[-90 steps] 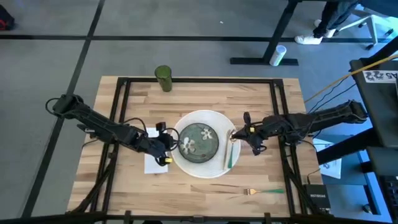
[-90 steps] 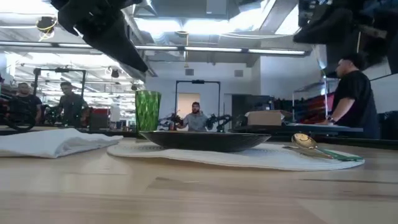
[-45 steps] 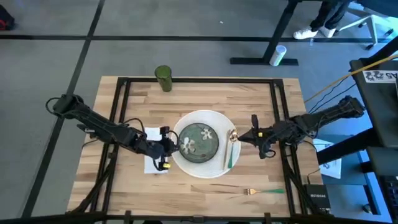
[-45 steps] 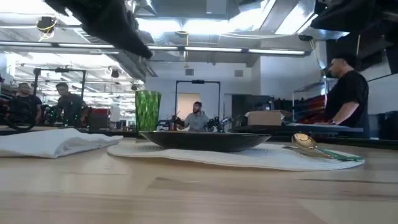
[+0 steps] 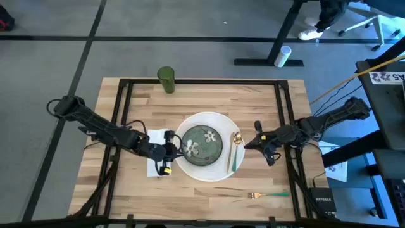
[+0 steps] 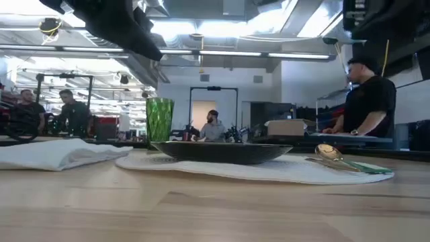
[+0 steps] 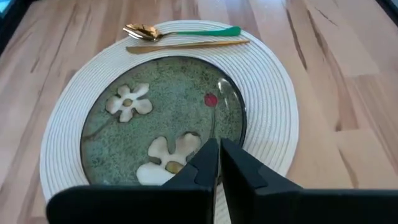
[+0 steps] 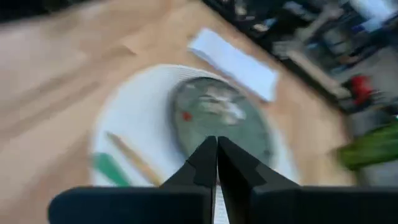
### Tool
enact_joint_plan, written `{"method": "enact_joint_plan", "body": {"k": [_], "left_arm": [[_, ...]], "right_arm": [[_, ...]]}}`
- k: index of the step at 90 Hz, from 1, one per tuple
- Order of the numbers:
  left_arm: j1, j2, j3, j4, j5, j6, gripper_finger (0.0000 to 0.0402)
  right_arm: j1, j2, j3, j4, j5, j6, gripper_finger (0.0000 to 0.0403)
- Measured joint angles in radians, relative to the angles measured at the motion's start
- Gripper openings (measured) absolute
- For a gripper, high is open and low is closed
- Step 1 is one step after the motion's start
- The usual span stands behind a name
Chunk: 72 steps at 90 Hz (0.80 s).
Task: Set table place
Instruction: Put the green fork on the white table napkin
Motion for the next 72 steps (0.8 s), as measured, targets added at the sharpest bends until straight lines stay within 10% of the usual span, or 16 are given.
{"method": "enact_joint_plan", "body": {"k": [26, 72], "left_arm": [[0.012, 0.000, 0.000, -0.025, 0.000, 0.002, 0.0000], [0.059, 0.000, 0.000, -0.066, 0.000, 0.019, 0.0000]], "right_arm": [[0.072, 0.106, 0.011, -0.012, -0.147, 0.269, 0.0000], [0.311, 0.493, 0.387, -0.436, -0.049, 0.562, 0.0000]]}}
